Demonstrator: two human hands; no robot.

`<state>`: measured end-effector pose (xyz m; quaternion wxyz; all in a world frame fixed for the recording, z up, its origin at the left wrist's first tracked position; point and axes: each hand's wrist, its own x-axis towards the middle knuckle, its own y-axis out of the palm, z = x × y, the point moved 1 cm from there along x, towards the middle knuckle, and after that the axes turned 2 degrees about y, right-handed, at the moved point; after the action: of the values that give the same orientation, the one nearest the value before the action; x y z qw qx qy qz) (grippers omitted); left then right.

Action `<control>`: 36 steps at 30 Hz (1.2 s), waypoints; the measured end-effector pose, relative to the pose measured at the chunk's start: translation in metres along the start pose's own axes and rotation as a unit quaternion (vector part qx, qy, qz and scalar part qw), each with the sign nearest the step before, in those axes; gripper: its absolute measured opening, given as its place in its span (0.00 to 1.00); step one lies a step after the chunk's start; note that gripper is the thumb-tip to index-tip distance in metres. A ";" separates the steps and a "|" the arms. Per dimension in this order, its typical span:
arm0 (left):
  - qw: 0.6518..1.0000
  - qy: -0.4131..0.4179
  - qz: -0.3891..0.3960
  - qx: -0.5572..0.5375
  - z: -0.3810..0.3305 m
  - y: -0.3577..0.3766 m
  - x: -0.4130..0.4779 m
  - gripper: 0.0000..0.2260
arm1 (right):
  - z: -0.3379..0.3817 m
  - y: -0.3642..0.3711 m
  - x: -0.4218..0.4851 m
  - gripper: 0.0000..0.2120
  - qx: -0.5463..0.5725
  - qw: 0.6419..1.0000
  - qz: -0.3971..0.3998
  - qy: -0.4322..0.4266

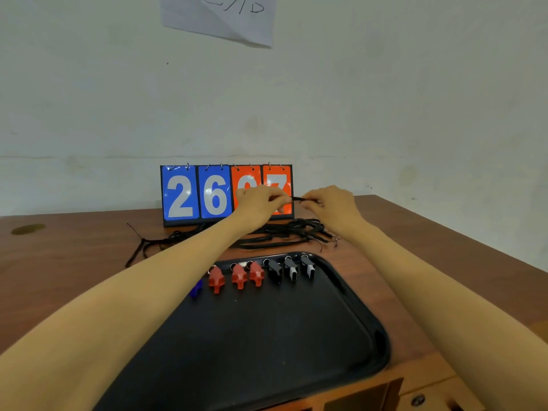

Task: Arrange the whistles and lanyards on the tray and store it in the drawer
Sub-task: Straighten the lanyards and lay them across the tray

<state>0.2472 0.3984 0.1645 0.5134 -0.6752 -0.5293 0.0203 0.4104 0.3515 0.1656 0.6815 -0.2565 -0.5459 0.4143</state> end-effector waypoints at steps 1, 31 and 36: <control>1.000 0.007 0.012 0.004 0.004 -0.002 -0.001 0.12 | -0.001 0.001 0.000 0.13 0.011 1.000 0.002 0.004; 0.983 -0.161 -0.073 -0.049 0.101 -0.115 -0.141 0.03 | -0.016 -0.010 -0.071 0.04 0.236 0.955 0.070 0.167; 0.986 -0.147 -0.017 -0.076 0.085 -0.122 -0.204 0.07 | -0.012 -0.017 -0.116 0.07 0.247 0.949 0.101 0.166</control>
<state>0.0244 0.2950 0.1066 0.3777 -0.6929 -0.6102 0.0701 0.4193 0.2457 0.1139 0.7591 -0.1991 -0.2764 0.5548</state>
